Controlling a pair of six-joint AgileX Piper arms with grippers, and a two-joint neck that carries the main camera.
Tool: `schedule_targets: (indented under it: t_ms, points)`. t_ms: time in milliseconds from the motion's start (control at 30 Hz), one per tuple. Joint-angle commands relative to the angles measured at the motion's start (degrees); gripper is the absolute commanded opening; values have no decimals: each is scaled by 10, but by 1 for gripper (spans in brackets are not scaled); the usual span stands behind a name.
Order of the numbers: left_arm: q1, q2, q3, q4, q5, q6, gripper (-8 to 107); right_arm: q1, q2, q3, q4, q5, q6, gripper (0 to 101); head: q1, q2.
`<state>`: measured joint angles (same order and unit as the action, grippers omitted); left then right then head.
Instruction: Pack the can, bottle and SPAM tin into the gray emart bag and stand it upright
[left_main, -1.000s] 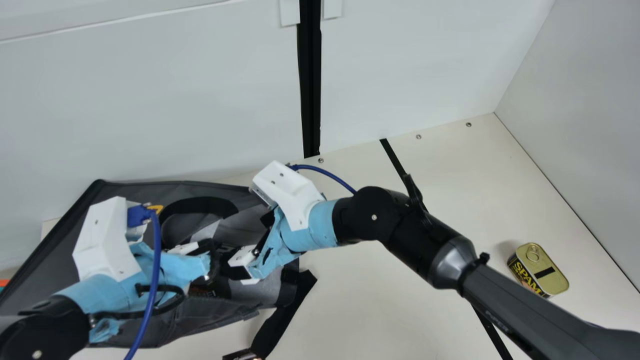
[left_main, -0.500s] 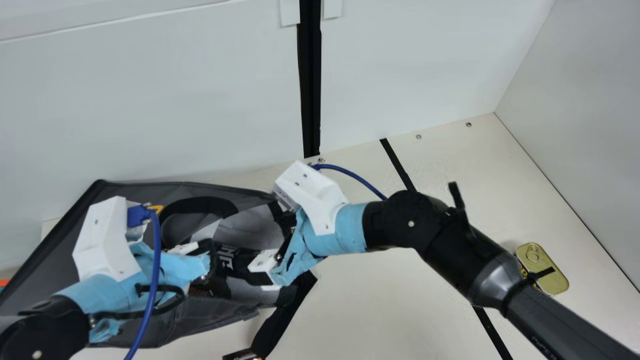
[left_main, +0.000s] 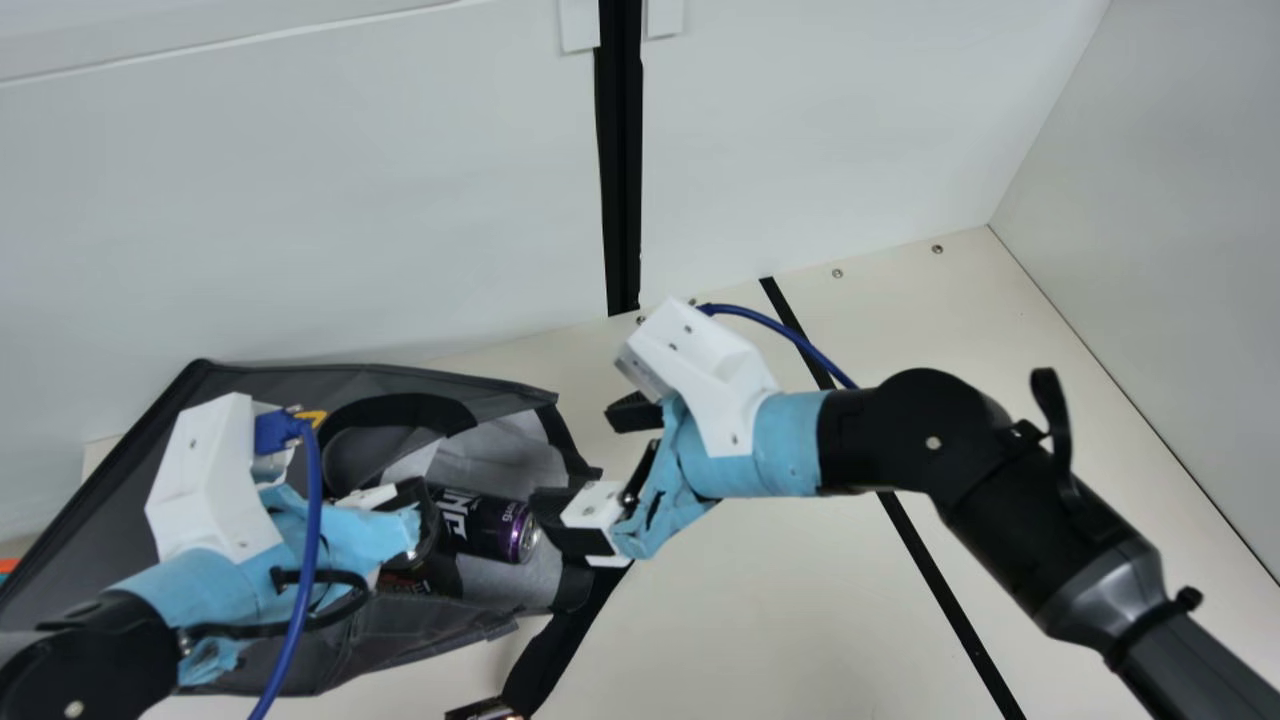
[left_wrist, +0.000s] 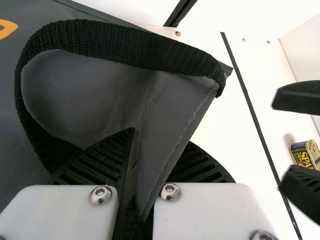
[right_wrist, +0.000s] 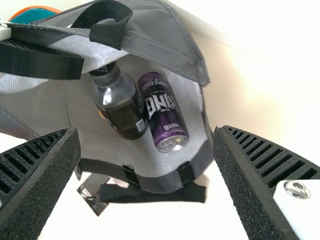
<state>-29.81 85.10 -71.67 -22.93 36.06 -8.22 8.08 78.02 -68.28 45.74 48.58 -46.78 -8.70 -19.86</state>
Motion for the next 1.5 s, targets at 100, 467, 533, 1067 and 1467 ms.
schedule_targets:
  t_ms: [100,467,533,1067,1467]
  points:
    - [0,0,0,0,0,0,-8,-40,-18,0,4,27,-14,95,-13,-1]
    - [0,0,0,0,0,0,-8,-134,-51,-7,9,84,-48,95,-13,-1]
    - [0,0,0,0,0,0,-8,-149,-56,-8,8,92,-52,95,-13,-1]
    - [0,0,0,0,0,0,-8,-220,-119,5,-73,83,-21,95,-13,-1]
    - [0,0,0,0,0,0,-8,-245,-163,8,-175,59,62,95,-13,-1]
